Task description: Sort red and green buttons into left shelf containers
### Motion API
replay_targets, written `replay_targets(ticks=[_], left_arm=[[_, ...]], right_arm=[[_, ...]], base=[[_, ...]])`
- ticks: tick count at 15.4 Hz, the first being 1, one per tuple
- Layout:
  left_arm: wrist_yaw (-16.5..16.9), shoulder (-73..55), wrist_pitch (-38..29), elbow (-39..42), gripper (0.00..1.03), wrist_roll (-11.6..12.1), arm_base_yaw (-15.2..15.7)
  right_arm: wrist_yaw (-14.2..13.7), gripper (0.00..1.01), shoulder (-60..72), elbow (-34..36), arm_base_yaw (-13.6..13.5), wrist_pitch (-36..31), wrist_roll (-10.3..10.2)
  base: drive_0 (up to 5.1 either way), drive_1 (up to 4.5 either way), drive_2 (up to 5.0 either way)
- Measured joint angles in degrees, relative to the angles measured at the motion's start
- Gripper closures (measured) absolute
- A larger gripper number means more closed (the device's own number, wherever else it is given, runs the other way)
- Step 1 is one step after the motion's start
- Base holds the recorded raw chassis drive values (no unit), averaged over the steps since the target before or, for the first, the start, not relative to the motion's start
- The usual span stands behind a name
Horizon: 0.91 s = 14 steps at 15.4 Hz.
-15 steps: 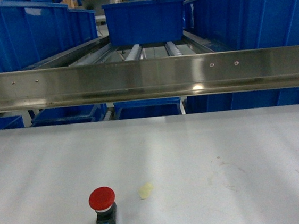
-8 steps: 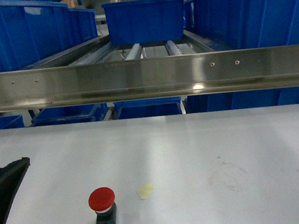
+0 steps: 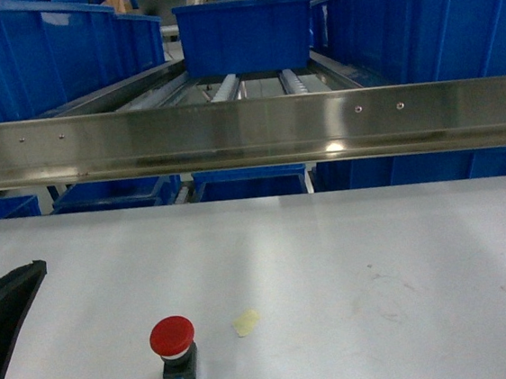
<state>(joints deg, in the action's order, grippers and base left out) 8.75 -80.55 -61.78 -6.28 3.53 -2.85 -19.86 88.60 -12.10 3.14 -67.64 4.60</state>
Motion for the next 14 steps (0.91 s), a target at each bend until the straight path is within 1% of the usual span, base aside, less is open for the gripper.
replay_targets(ticks=[1, 2, 3, 4, 5, 6, 7, 10, 14], left_arm=[[0.0, 0.0, 0.0, 0.0, 0.05, 0.0, 0.0], [0.0, 0.0, 0.0, 0.0, 0.05, 0.0, 0.0], [0.0, 0.0, 0.0, 0.0, 0.05, 0.0, 0.0], [-0.1, 0.0, 0.0, 0.0, 0.05, 0.0, 0.0], [0.0, 0.0, 0.0, 0.0, 0.05, 0.0, 0.0], [0.0, 0.0, 0.0, 0.0, 0.05, 0.0, 0.0], [0.0, 0.0, 0.0, 0.0, 0.05, 0.0, 0.0], [0.0, 0.0, 0.0, 0.0, 0.05, 0.0, 0.0], [0.0, 0.0, 0.0, 0.0, 0.05, 0.0, 0.0]], right_arm=[[-0.1, 0.03, 1.5, -0.5, 0.9, -0.5, 0.0], [-0.3, 0.03, 3.8, -0.7, 2.2, -3.0, 0.0], [-0.3, 0.03, 6.5, -1.4, 4.1, -2.6, -0.3], [-0.2, 0.03, 9.2, -2.4, 5.9, -4.7, -0.7], [0.1, 0.03, 13.4, -3.6, 7.7, -6.1, -1.6], [0.0, 0.03, 19.6, -5.0, 9.5, -6.0, -2.6], [0.0, 0.03, 22.0, -5.7, 10.1, -6.1, -3.4], [-0.2, 0.03, 27.2, -7.1, 10.8, -5.9, -4.1], [-1.4, 0.03, 32.0, -11.1, 10.8, -5.9, -4.3]], base=[[0.0, 0.00, 0.0], [0.0, 0.00, 0.0], [0.0, 0.00, 0.0], [0.0, 0.00, 0.0], [0.0, 0.00, 0.0], [0.0, 0.00, 0.0], [0.0, 0.00, 0.0], [0.0, 0.00, 0.0], [0.0, 0.00, 0.0]])
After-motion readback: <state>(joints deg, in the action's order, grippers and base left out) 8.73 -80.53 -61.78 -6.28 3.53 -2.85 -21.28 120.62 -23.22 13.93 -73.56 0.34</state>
